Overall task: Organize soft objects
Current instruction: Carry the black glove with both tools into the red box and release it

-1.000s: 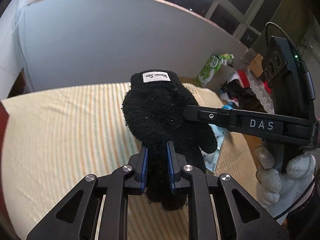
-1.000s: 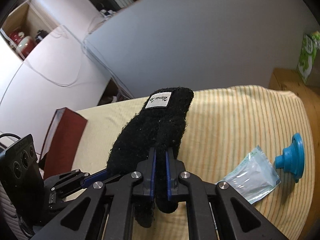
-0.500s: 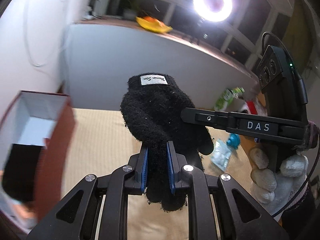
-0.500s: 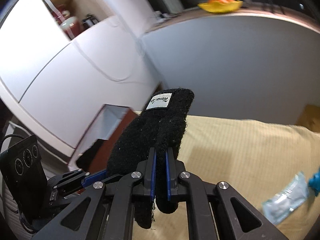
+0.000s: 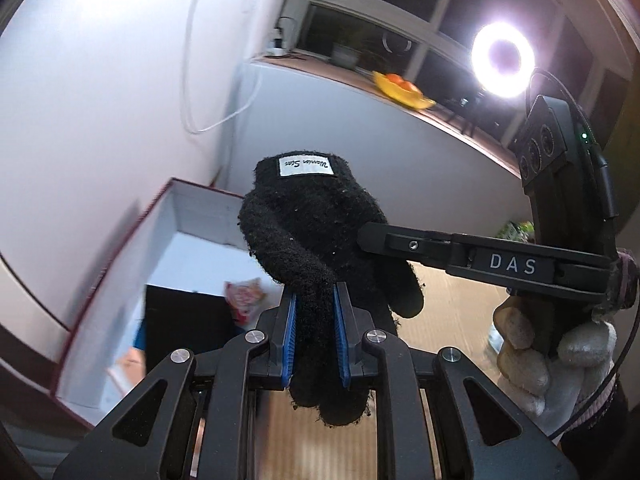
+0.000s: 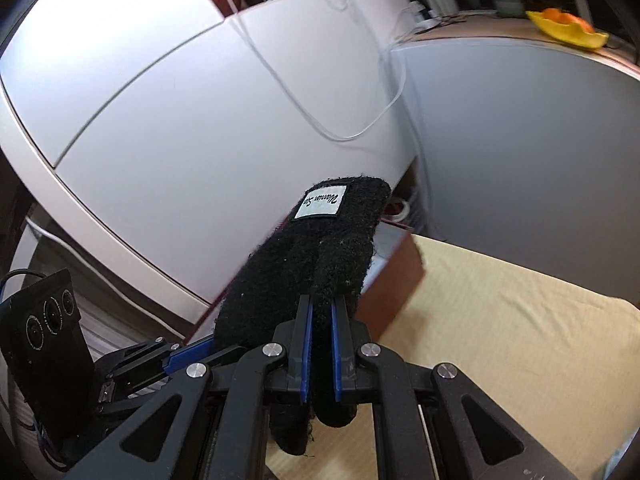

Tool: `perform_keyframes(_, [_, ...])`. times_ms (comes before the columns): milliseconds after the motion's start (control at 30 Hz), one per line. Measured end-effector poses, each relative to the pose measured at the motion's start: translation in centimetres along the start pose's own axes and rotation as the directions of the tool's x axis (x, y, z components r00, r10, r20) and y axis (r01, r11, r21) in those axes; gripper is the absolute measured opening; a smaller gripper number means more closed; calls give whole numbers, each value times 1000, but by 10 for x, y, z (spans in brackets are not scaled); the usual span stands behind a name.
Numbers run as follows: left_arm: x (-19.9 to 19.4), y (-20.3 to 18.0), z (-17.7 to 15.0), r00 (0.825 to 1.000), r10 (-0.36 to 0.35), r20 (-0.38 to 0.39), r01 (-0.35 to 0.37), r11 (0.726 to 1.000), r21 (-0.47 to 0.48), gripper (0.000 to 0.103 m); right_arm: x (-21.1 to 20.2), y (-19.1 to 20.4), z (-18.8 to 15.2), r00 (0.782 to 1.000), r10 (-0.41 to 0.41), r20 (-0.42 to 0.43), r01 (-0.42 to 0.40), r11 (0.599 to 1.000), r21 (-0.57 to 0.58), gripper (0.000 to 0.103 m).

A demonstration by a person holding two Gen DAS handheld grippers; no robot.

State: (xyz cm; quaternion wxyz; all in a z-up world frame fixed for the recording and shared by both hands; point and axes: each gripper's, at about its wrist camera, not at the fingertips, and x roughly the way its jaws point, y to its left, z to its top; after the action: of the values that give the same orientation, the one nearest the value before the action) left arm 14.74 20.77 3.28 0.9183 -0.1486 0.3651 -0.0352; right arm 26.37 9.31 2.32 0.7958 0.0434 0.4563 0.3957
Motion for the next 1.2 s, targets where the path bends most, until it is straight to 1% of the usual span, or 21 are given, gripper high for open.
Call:
perform_keyframes(100, [4, 17, 3, 1000, 23, -6, -23, 1000, -17, 15, 19, 9, 9, 1000, 3, -15, -3, 1000, -9, 8])
perform_keyframes(333, [14, 39, 11, 997, 70, -21, -71, 996, -46, 15, 64, 15, 21, 998, -8, -58, 7, 1000, -14, 8])
perform_keyframes(433, [17, 49, 7, 996, 84, -34, -86, 995, -59, 15, 79, 16, 24, 997, -20, -71, 18, 1000, -16, 8])
perform_keyframes(600, [30, 58, 6, 992, 108, -59, -112, 992, -63, 15, 91, 13, 23, 995, -37, -88, 36, 999, -17, 8])
perform_keyframes(733, [36, 60, 7, 991, 115, -69, -119, 990, -71, 15, 98, 15, 23, 994, -57, -95, 54, 998, -36, 8])
perform_keyframes(800, [39, 60, 7, 989, 128, -74, -133, 989, -62, 17, 99, 15, 23, 993, -68, -95, 64, 997, -44, 8])
perform_keyframes(833, [40, 59, 8, 988, 134, -79, -138, 989, -58, 20, 99, 15, 23, 993, -72, -93, 68, 997, -46, 11])
perform_keyframes(900, [42, 59, 7, 985, 146, -91, -151, 987, -61, 29, 96, 15, 22, 993, -84, -84, 80, 996, -49, 12])
perform_keyframes(933, [42, 60, 7, 985, 148, -93, -155, 986, -65, 40, 95, 16, 22, 992, -90, -83, 86, 995, -53, 18])
perform_keyframes(967, [42, 60, 7, 985, 147, -93, -154, 986, -67, 51, 94, 16, 24, 992, -94, -79, 90, 994, -55, 30])
perform_keyframes(1033, [38, 60, 6, 985, 151, -81, -157, 985, -73, 55, 87, 17, 24, 994, -99, -53, 95, 993, -63, 41])
perform_keyframes(1133, [33, 58, 3, 985, 153, -78, -158, 985, -70, 55, 79, 21, 22, 993, -113, -29, 111, 991, -80, 46])
perform_keyframes(1200, [31, 56, 1, 986, 152, -74, -157, 985, -67, 55, 73, 22, 22, 994, -110, -24, 108, 991, -79, 46])
